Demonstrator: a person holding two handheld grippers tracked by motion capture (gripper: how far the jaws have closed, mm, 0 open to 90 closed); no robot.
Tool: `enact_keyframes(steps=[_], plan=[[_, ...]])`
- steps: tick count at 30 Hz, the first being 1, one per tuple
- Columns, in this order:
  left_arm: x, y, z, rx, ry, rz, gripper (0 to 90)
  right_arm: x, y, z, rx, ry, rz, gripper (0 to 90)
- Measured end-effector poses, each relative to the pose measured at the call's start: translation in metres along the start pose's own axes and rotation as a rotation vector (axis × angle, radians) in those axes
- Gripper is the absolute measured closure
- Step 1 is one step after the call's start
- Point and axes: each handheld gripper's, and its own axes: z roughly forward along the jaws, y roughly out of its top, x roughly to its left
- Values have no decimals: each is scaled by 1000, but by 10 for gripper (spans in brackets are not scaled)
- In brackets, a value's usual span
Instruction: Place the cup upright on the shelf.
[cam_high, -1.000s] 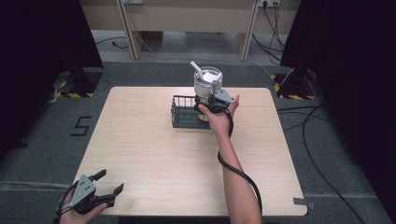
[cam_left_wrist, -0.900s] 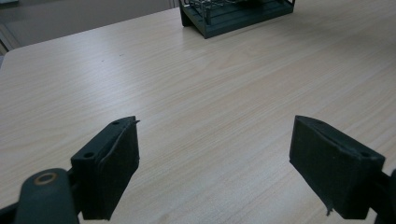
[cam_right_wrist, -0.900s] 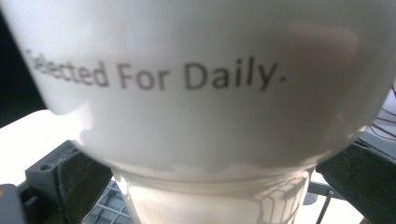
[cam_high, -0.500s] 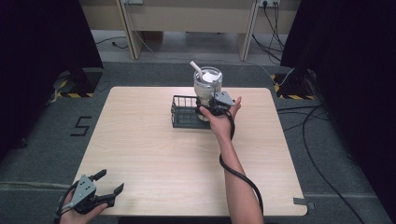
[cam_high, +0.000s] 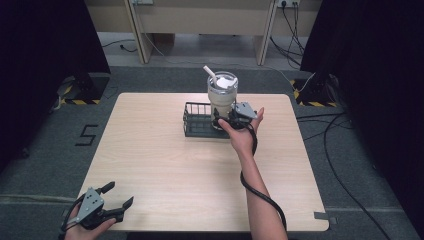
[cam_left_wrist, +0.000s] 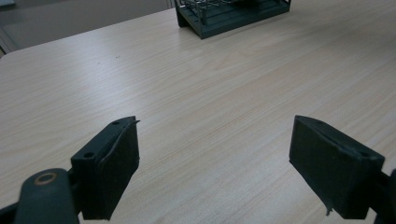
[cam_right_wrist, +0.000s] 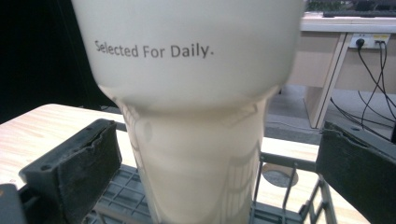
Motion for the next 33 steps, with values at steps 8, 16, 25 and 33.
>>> enact_keyframes(steps=[8,16,25,33], plan=[[-1,1,0,-2,0,4,155,-5,-3,-15,-1,-1,13,1],[-1,1,0,-2,-1,6,155,-7,-4,-29,1,11,8,1],[-2,2,0,-3,1,11,155,-15,-3,-46,-4,23,12,2],[-2,2,0,-2,2,9,154,-22,-11,-60,8,28,19,1]])
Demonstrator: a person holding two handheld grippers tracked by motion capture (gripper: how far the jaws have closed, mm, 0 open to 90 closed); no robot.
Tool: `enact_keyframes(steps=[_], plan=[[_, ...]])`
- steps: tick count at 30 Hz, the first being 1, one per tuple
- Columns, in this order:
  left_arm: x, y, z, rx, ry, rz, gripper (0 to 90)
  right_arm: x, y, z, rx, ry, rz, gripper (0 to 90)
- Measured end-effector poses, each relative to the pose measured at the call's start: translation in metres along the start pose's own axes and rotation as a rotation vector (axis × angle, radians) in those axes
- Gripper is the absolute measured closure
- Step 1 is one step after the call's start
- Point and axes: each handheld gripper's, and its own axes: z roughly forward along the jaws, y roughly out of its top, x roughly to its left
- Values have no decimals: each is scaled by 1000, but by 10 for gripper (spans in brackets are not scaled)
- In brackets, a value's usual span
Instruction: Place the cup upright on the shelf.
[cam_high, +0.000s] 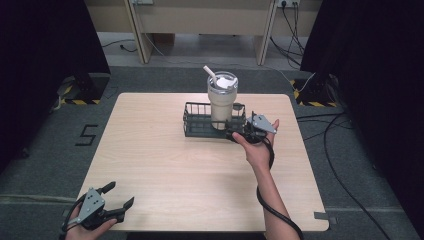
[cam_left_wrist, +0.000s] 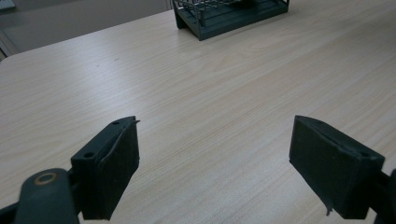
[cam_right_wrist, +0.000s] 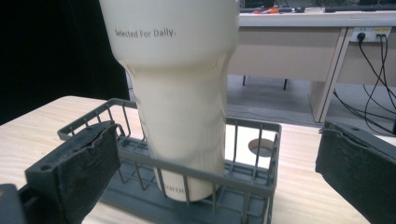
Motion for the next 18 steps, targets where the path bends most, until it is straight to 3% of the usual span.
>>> enact_keyframes(steps=[18], plan=[[-1,0,0,3,1,-2,154,-13,-12,-25,13,-7,0,2]])
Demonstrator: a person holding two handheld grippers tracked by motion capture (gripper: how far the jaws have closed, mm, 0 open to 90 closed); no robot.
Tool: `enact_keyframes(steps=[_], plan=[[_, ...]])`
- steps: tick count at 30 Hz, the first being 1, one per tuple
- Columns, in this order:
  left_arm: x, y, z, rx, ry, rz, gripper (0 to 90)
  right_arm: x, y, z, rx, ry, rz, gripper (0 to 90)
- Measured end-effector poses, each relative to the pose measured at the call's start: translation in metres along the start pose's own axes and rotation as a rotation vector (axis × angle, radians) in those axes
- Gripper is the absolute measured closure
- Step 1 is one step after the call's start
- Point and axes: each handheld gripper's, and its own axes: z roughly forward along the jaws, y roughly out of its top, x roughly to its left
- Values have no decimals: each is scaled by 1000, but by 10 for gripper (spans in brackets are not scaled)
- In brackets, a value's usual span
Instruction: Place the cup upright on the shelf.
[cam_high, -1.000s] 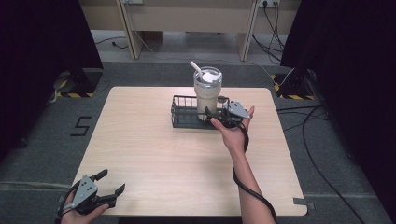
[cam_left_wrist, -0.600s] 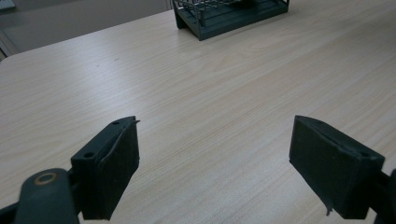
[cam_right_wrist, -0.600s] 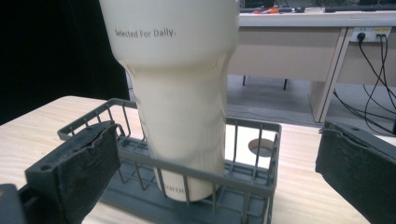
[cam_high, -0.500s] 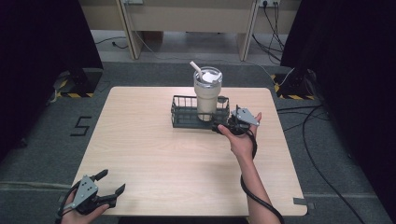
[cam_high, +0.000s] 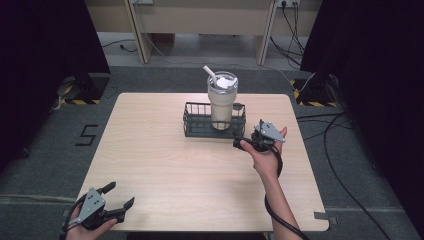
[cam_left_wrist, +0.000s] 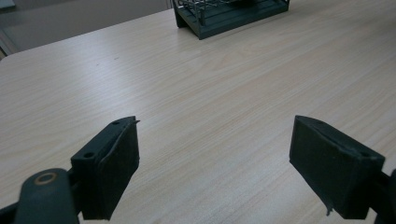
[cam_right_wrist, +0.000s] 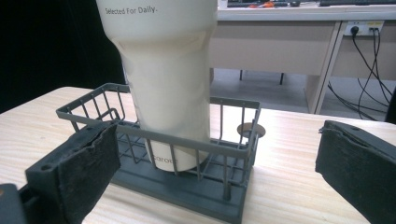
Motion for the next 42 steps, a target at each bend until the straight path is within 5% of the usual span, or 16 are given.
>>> enact_keyframes(steps=[42], plan=[[0,0,1,1,4,4,154,-42,-40,-69,30,-64,35,46]])
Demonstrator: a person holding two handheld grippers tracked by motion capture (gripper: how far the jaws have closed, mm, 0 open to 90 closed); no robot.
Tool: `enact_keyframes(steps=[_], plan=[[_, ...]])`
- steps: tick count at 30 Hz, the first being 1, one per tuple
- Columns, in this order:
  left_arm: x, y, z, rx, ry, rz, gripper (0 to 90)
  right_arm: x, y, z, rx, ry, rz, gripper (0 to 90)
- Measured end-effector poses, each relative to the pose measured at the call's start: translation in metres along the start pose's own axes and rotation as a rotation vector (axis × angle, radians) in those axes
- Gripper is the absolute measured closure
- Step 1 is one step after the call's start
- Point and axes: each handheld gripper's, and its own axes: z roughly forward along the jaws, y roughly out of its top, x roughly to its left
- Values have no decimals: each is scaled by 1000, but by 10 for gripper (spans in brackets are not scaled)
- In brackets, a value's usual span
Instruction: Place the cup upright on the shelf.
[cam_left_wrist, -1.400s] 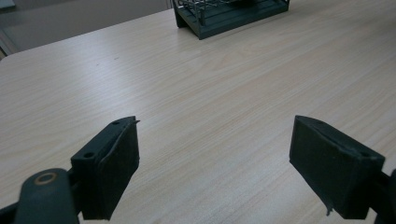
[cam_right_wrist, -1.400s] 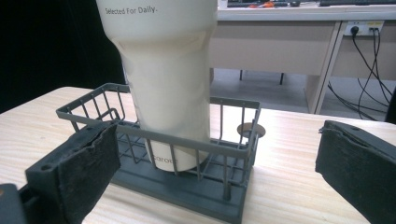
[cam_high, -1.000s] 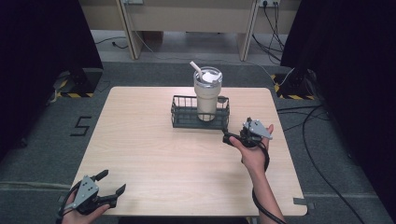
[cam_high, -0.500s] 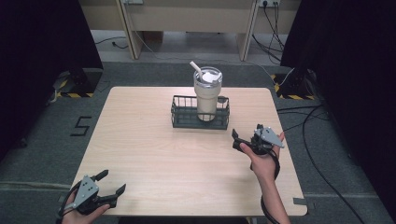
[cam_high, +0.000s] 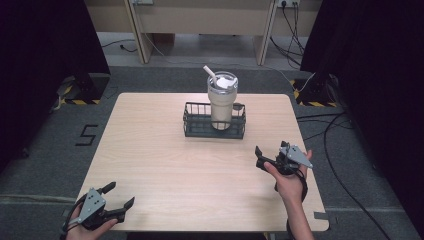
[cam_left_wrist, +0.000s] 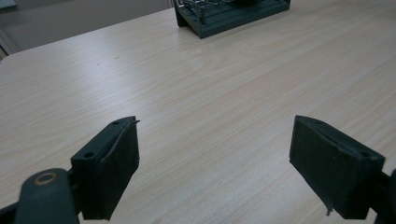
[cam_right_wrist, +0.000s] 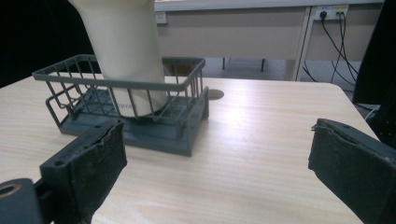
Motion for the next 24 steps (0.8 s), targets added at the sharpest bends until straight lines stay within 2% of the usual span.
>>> enact_keyframes(steps=[14,24], plan=[[0,0,0,2,0,3,154,-12,-27,-13,15,-42,20,89],[0,0,0,0,-7,5,154,-15,-34,-19,18,-53,30,86]])
